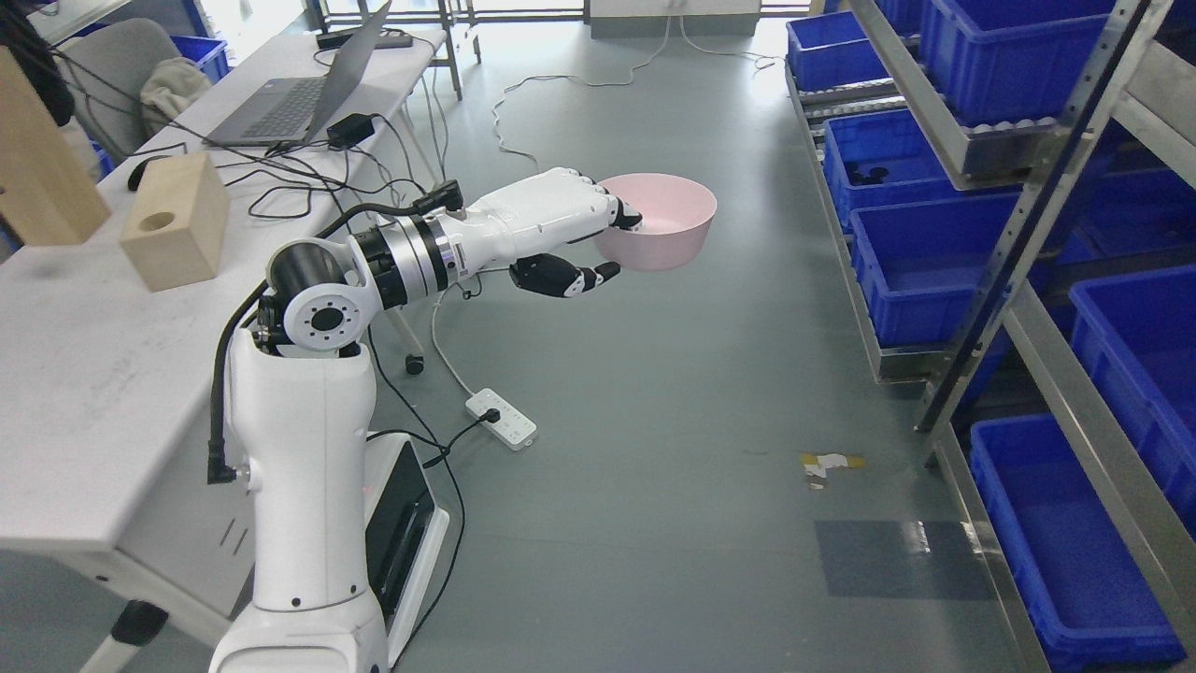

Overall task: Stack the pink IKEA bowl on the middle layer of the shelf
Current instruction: 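Hold the pink bowl in the left hand while driving to the other shelf, then move the held bowl over the pink bowl on the bear tray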

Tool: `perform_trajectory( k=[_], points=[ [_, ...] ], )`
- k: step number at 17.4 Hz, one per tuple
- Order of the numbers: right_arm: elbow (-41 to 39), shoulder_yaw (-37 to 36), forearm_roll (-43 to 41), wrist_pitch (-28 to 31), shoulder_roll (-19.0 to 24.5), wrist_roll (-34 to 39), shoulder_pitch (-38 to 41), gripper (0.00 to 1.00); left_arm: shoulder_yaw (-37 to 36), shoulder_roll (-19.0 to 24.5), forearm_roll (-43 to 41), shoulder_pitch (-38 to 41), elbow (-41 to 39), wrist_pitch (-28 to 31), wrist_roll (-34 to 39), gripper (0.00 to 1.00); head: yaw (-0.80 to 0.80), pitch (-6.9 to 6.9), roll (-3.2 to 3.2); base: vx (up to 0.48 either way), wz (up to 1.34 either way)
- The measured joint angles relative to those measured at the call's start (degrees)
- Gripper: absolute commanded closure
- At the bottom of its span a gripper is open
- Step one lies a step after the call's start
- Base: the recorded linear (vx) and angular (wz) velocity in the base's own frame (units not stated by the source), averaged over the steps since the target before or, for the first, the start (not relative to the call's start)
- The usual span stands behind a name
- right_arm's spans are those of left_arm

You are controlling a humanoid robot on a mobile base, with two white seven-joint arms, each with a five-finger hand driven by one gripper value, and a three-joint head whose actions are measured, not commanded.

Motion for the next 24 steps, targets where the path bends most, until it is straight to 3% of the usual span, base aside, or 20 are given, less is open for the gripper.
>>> perform_trajectory(
  k=[11, 19, 24],
  points=[
    [0.0, 0.0, 0.0, 0.0, 0.0, 0.1, 0.0, 0.0, -5.8, -0.1, 7.3, -0.9, 0.1, -1.7, 1.7, 0.97, 0.0, 0.0, 0.0, 0.068, -1.14],
    [0.0, 0.0, 0.0, 0.0, 0.0, -0.1, 0.0, 0.0, -7.9, -0.1, 11.9, -10.8, 0.7, -2.5, 1.5, 0.97, 0.0, -0.01, 0.0, 0.013, -1.35],
    [0.0, 0.0, 0.0, 0.0, 0.0, -0.1, 0.0, 0.0, -6.4, 4.6, 6.9, -15.1, 2.2, -2.8, 1.4, 0.97, 0.0, -0.02, 0.0, 0.08, -0.64]
  ],
)
